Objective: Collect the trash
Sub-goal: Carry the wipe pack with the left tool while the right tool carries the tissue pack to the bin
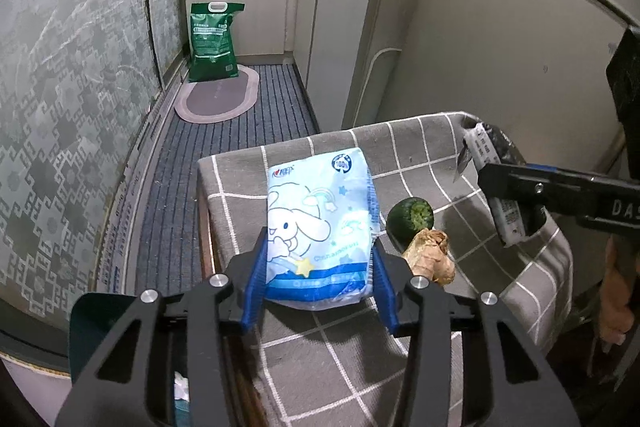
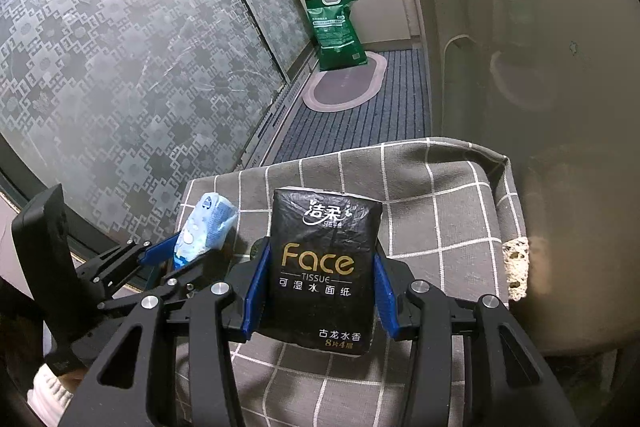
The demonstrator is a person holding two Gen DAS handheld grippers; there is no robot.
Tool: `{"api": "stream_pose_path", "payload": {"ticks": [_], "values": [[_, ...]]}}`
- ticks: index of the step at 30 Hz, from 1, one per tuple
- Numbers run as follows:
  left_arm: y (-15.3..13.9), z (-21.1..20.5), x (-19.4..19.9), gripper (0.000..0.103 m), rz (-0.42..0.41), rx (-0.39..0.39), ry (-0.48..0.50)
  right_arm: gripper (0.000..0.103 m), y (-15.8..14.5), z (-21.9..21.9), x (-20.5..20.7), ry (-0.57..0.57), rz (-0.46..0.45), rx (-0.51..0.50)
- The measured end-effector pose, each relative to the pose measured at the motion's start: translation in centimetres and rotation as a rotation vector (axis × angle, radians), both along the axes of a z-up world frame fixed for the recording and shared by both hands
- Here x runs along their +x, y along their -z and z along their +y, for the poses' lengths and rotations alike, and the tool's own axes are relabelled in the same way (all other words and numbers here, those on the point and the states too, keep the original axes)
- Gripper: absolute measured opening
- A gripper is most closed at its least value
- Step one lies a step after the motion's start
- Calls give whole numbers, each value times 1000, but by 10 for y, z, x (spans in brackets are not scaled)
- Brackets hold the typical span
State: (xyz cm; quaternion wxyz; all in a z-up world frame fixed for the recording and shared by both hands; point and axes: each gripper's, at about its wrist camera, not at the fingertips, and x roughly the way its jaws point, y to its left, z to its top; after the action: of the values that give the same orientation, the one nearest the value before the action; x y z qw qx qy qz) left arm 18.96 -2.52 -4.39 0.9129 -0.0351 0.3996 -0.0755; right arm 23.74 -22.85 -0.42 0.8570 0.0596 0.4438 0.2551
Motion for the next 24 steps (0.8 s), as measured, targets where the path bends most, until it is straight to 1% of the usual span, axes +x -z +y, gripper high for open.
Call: {"api": "stream_pose_path", "payload": {"ticks": [4,8,14,19,24], "values": [[-6,7,-5,48,-18,-34,-9,47,-2,3,-2,-6,-14,-7],[-17,17,-13,48,-47,-88,-11,47,-5,9,-5,-14,-23,-16],[-31,40,-23,48,-75,-197,-12,47,-9,18,-8,-24,-28,-21],[-35,55,-31,48,-92,-207,-29,47,-15,30,-9,-34,-37,-17],[-32,74,-38,48,-80,-223,-34,47,-26,41,-12,-46,-60,-14]]}}
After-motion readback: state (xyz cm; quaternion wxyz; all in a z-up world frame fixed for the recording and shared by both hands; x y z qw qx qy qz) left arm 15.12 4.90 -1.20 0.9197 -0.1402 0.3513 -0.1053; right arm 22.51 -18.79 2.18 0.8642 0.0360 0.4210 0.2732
